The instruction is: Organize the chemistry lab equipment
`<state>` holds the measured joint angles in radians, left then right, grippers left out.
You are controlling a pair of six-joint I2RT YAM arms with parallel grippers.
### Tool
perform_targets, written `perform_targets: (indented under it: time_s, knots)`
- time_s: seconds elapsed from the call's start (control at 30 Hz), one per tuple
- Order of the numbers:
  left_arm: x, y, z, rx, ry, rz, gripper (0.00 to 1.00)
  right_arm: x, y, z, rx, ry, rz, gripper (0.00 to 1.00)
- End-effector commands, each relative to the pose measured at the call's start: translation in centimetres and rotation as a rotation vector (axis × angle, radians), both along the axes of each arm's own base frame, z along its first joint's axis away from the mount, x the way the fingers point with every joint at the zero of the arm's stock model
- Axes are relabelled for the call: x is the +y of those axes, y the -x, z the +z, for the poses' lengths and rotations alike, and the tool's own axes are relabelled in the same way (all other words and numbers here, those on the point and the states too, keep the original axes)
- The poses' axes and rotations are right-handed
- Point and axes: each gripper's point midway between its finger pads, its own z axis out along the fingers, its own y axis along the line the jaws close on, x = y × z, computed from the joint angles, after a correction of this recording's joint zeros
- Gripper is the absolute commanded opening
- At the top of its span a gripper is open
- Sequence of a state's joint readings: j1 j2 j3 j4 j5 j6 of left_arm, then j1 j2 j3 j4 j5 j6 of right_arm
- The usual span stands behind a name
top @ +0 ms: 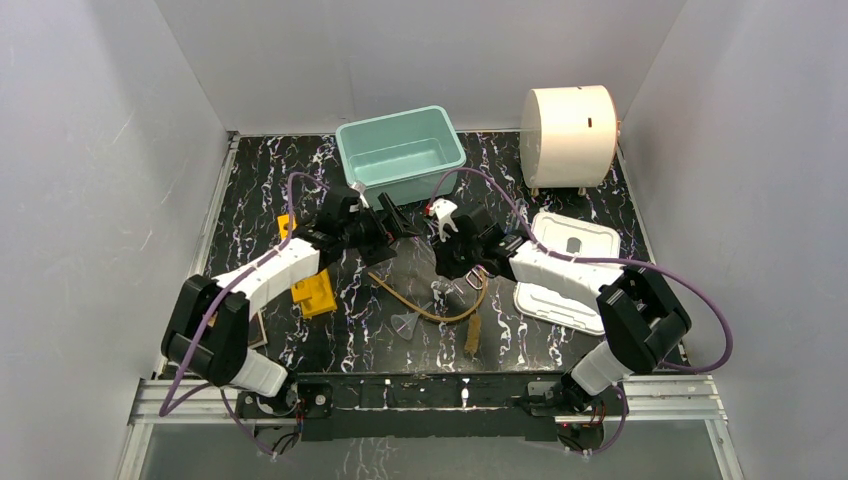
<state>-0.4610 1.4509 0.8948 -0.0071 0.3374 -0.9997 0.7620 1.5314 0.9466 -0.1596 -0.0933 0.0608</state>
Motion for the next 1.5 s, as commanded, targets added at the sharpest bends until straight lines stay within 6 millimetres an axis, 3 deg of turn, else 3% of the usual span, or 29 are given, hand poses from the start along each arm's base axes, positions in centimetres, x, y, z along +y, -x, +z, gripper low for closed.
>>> perform_targets:
  time_s: [0.0, 0.2, 0.43, 0.67, 0.83, 1.07, 1.2, 1.3, 1.47]
  knots:
    - [-2.0, -0.5, 1.5, -0.086, 0.082, -0.058, 0.93, 2.1, -0.4, 3.9, -0.031, -0.134, 0.04, 0.23]
    - [-3.1, -0.3, 0.1, -0.048, 0.093, -0.085, 0.77, 2.6, 0.0, 4.4, -0.014, -0.162, 0.067, 0.23]
    - [-2.9, -0.3, -1.2, -0.007, 0.06, -0.034, 0.73, 2.9, -0.2, 4.7, -0.013, -0.179, 0.057, 0.23]
    - [-4.2, -0.3, -1.6, 0.009, 0.069, -0.07, 0.48, 3.1, -0.6, 4.9, -0.018, -0.192, 0.041, 0.23]
    - [-4.5, -0.1, -2.2, 0.022, 0.065, -0.077, 0.45, 3.1, -0.5, 4.8, -0.013, -0.192, 0.04, 0.23]
    - [-4.9, -0.1, -1.4, 0.0, 0.087, -0.096, 0.22, 3.0, -0.5, 4.6, -0.009, -0.188, 0.04, 0.23]
    - [-4.9, -0.2, -1.0, -0.018, 0.09, -0.101, 0.16, 3.0, -0.5, 4.5, -0.012, -0.187, 0.036, 0.24]
    - [-4.6, -0.3, -0.7, -0.042, 0.068, -0.103, 0.15, 2.9, -0.6, 4.7, -0.01, -0.188, 0.024, 0.33]
    - [-3.6, -0.7, 0.3, -0.111, -0.014, -0.113, 0.13, 2.6, -0.7, 5.5, -0.019, -0.197, -0.003, 0.59]
